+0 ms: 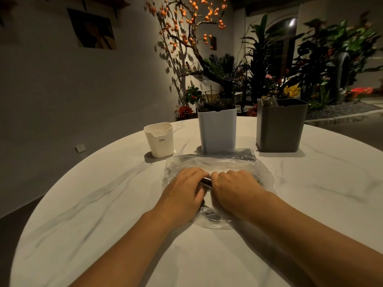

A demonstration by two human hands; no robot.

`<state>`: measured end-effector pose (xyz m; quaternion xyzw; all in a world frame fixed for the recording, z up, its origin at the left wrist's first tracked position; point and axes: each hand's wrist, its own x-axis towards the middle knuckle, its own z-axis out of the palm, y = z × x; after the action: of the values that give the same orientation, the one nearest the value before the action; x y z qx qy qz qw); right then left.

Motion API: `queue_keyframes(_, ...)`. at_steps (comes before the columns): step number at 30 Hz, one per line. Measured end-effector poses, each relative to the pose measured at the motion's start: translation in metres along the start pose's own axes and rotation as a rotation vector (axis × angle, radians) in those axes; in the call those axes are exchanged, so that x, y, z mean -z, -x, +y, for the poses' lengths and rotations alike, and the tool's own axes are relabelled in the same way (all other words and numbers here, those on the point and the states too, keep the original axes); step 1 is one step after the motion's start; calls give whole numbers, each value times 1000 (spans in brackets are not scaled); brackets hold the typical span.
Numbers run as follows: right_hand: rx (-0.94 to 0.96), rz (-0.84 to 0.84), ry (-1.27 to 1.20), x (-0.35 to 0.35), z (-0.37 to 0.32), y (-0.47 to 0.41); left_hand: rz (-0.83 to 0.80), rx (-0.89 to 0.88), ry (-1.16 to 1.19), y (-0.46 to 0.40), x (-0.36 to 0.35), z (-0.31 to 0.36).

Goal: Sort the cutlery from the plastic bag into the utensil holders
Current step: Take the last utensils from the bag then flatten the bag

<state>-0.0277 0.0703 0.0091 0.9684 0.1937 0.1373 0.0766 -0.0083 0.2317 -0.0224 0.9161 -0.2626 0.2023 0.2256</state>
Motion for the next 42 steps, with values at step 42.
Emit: queue_keyframes(42, -96, 57, -894, 44, 31, 10, 190, 34, -183, -7, 22, 24)
